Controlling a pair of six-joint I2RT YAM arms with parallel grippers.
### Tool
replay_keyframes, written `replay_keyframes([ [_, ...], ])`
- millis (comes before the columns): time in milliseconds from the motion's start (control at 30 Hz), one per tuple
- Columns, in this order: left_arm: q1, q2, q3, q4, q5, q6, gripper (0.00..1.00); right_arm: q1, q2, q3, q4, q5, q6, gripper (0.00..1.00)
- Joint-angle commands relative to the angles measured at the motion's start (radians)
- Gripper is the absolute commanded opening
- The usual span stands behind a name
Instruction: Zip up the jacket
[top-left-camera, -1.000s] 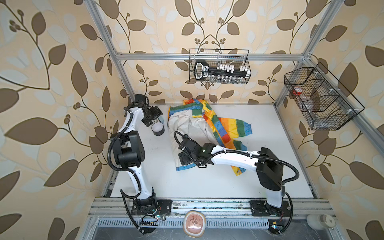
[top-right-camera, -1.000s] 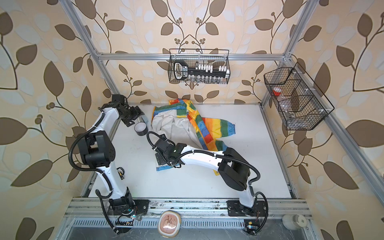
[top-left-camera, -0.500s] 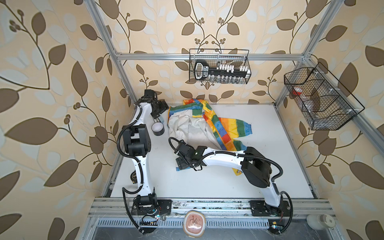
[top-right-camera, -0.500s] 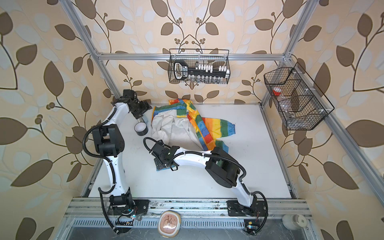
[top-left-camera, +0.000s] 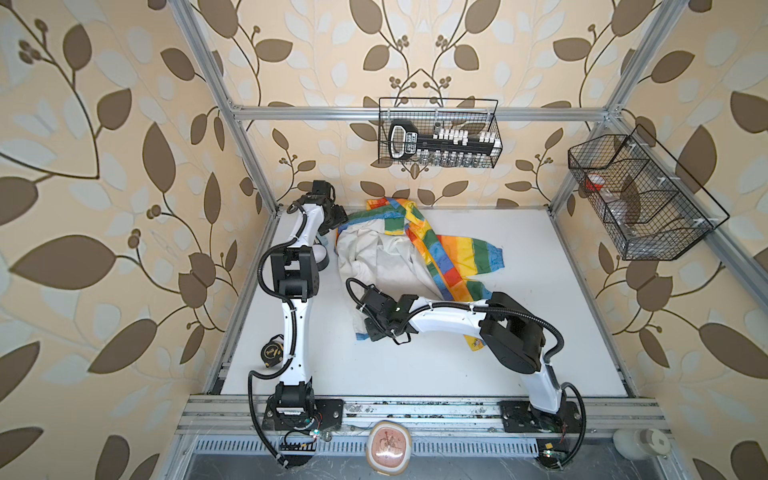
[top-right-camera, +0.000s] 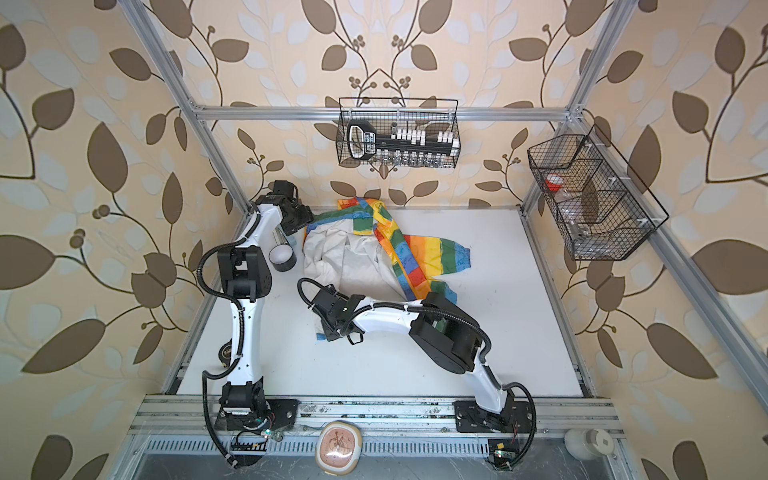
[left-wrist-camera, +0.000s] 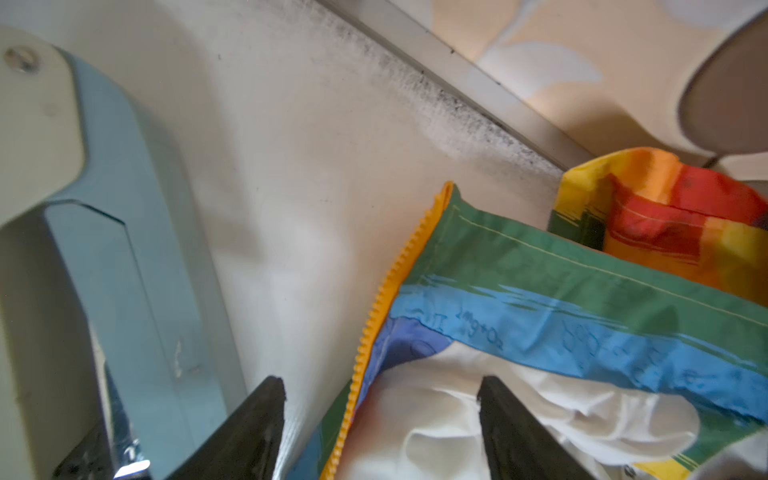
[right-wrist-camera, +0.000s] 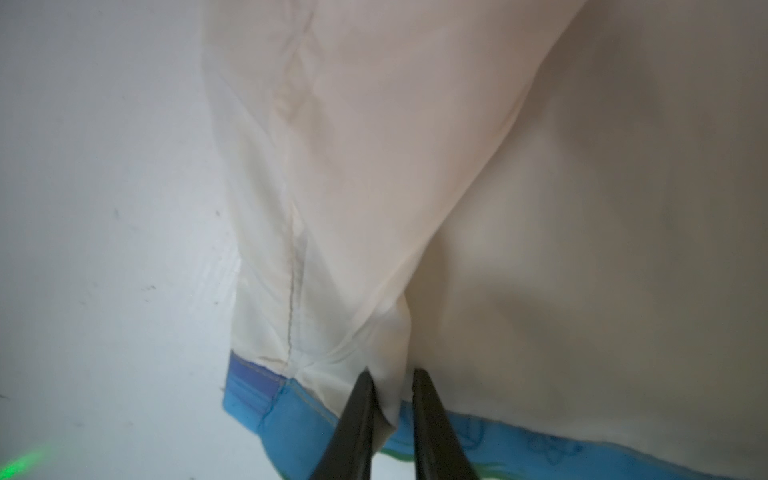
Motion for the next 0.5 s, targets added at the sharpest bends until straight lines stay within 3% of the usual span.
replay_keyframes([
  [0, -0.003, 0.011, 0.064, -0.018, -0.019, 0.023, 0.70, -0.011, -0.075, -0.043, 0.016, -0.011, 0.009, 0.05],
  [167, -0.012, 0.021, 0.067, 0.002, 0.017, 0.018, 0.58, -0.025, -0.158, -0.124, 0.041, -0.020, 0.019, 0.00],
  [233, -0.018, 0.014, 0.067, 0.010, 0.035, 0.017, 0.45, -0.032, -0.198, -0.166, 0.050, -0.020, 0.023, 0.00],
  [367, -0.031, -0.032, 0.048, 0.019, 0.056, 0.005, 0.06, -0.056, -0.302, -0.264, 0.069, -0.026, 0.030, 0.00],
  [400, -0.033, -0.058, 0.027, 0.027, 0.058, -0.001, 0.00, -0.065, -0.327, -0.284, 0.074, -0.032, 0.033, 0.00],
  [467, -0.037, -0.123, -0.030, 0.046, 0.058, -0.013, 0.00, -0.083, -0.388, -0.333, 0.093, -0.052, 0.039, 0.00],
])
